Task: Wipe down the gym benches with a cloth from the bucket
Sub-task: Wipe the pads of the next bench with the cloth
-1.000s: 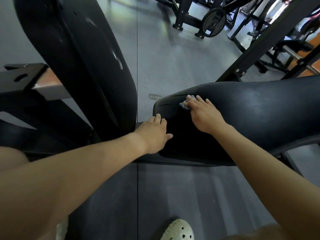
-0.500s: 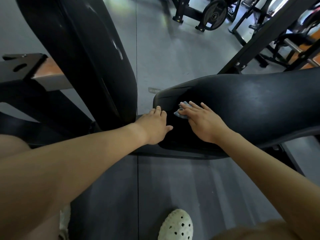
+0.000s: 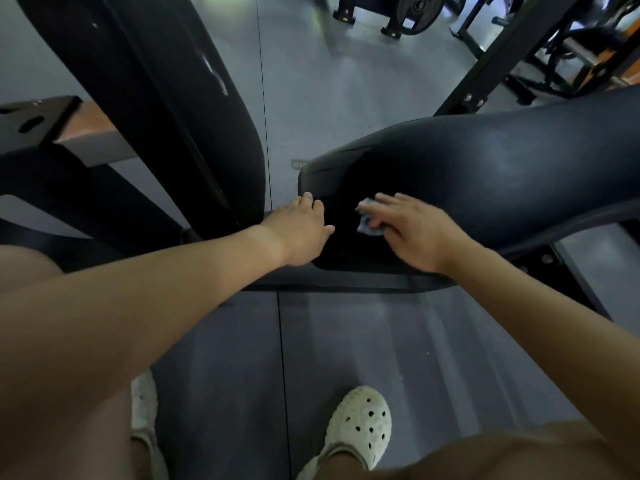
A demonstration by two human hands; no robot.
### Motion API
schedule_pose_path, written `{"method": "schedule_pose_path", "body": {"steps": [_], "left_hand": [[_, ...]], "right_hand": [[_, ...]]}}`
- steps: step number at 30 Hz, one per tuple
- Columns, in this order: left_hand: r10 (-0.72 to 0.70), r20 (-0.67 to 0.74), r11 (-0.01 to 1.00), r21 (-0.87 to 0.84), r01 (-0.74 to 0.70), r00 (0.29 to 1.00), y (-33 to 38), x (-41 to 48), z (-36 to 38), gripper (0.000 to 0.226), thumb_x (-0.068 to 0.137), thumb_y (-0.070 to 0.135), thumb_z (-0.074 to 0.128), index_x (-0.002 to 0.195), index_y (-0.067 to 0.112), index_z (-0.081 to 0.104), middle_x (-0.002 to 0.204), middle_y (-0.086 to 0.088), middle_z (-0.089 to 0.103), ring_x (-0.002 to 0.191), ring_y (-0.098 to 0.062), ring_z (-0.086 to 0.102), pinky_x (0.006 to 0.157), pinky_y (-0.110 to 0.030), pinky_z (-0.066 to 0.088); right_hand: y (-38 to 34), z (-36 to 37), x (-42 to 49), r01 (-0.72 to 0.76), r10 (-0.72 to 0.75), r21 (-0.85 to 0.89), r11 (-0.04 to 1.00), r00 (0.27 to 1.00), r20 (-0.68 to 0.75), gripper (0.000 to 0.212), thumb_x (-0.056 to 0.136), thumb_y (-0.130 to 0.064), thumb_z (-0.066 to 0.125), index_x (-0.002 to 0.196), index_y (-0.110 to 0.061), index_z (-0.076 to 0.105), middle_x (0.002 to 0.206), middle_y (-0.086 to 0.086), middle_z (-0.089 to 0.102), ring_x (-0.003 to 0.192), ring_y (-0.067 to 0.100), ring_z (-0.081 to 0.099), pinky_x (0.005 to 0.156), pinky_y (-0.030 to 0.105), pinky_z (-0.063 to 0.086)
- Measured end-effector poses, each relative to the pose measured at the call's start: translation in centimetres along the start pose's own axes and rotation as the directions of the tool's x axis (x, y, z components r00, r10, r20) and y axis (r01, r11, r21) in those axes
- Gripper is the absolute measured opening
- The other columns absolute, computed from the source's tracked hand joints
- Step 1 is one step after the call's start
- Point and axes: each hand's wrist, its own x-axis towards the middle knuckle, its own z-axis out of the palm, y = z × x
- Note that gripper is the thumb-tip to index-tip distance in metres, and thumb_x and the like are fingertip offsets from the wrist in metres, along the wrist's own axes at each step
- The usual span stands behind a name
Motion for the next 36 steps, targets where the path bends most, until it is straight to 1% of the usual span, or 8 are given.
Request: {"method": "schedule_pose_path", "body": {"steps": [2, 4, 8, 12, 22, 29, 32, 36], "left_hand": [[-0.004, 0.001, 1.0, -0.006, 0.004, 1.0, 0.0, -0.2, 0.1, 0.061, 0.11, 0.044, 0.032, 0.152, 0.0, 0.032, 0.163, -0.026, 0.024, 0.148, -0.039, 0.032, 0.117, -0.051, 0.038], [-0.002, -0.012, 1.0, -0.018, 0.001, 1.0, 0.1, -0.5, 0.2, 0.06, 0.111, 0.042, 0.032, 0.153, 0.001, 0.031, 0.164, -0.024, 0.022, 0.148, -0.038, 0.033, 0.117, -0.05, 0.039], [-0.012, -0.069, 0.995, -0.095, 0.006, 0.998, 0.3, -1.1, 0.9, 0.064, 0.11, 0.042, 0.036, 0.159, 0.003, 0.023, 0.168, -0.022, 0.015, 0.154, -0.035, 0.023, 0.123, -0.048, 0.031], [-0.033, -0.098, 0.988, -0.153, 0.017, 0.995, 0.4, -1.4, 1.1, 0.065, 0.109, 0.043, 0.038, 0.16, 0.006, 0.024, 0.169, -0.019, 0.016, 0.156, -0.032, 0.02, 0.125, -0.046, 0.027], [-0.056, -0.033, 0.99, -0.133, 0.051, 0.998, -0.3, -0.2, 0.1, 0.056, 0.104, 0.05, 0.043, 0.141, 0.008, 0.049, 0.144, -0.012, 0.047, 0.13, -0.03, 0.051, 0.104, -0.047, 0.05], [-0.096, -0.071, 0.973, -0.217, 0.078, 0.993, 0.4, -0.4, 0.5, 0.056, 0.102, 0.047, 0.048, 0.138, 0.005, 0.051, 0.15, -0.015, 0.042, 0.135, -0.029, 0.047, 0.108, -0.045, 0.047], [-0.112, -0.107, 0.962, -0.262, 0.081, 0.988, 0.8, -0.8, 1.1, 0.059, 0.103, 0.044, 0.048, 0.145, 0.003, 0.045, 0.159, -0.017, 0.032, 0.146, -0.029, 0.037, 0.115, -0.045, 0.042], [-0.106, -0.174, 0.955, -0.293, 0.051, 0.979, 1.1, -1.6, 1.7, 0.066, 0.106, 0.044, 0.044, 0.159, 0.006, 0.029, 0.17, -0.015, 0.016, 0.157, -0.025, 0.018, 0.125, -0.04, 0.028]], "right_hand": [[1.0, -0.2, 0.4, -0.165, 0.167, 0.024, 0.986, 0.983, -0.083, 0.05, 0.1, -0.016, 0.041, 0.15, -0.019, 0.045, 0.157, 0.0, 0.044, 0.15, 0.02, 0.03, 0.124, 0.034, 0.021], [0.4, 0.3, 0.6, -0.196, 0.195, -0.008, 0.981, 0.977, -0.082, 0.051, 0.099, -0.02, 0.04, 0.15, -0.015, 0.042, 0.159, 0.002, 0.04, 0.151, 0.024, 0.027, 0.124, 0.038, 0.022], [-2.7, 1.5, 0.4, 0.068, -0.057, -0.084, 0.994, 0.991, 0.123, 0.054, 0.098, -0.025, 0.04, 0.152, -0.017, 0.039, 0.167, 0.0, 0.021, 0.156, 0.024, 0.012, 0.126, 0.04, 0.014], [-2.0, 0.9, 1.2, 0.122, -0.101, -0.136, 0.983, 0.983, 0.153, 0.052, 0.103, -0.026, 0.035, 0.155, -0.025, 0.033, 0.169, -0.004, 0.013, 0.156, 0.018, 0.007, 0.127, 0.04, 0.009], [2.4, 0.2, 10.3, -0.118, 0.141, -0.215, 0.969, 0.986, 0.092, 0.056, 0.103, -0.026, 0.032, 0.158, -0.023, 0.026, 0.169, 0.002, 0.012, 0.156, 0.024, 0.009, 0.125, 0.046, 0.013], [4.4, 0.0, 15.2, -0.283, 0.287, -0.138, 0.949, 0.958, 0.015, 0.051, 0.101, -0.021, 0.032, 0.152, -0.02, 0.036, 0.168, 0.006, 0.017, 0.155, 0.032, 0.012, 0.124, 0.049, 0.011], [3.9, 0.9, 15.4, -0.237, 0.242, -0.132, 0.962, 0.97, 0.022, 0.053, 0.101, -0.02, 0.031, 0.153, -0.018, 0.036, 0.168, 0.008, 0.016, 0.155, 0.035, 0.01, 0.124, 0.049, 0.011], [1.6, 1.7, 12.9, -0.03, 0.043, -0.115, 0.993, 0.993, 0.113, 0.057, 0.101, -0.018, 0.032, 0.158, -0.024, 0.031, 0.169, 0.003, 0.014, 0.156, 0.029, 0.007, 0.125, 0.046, 0.01]]}}
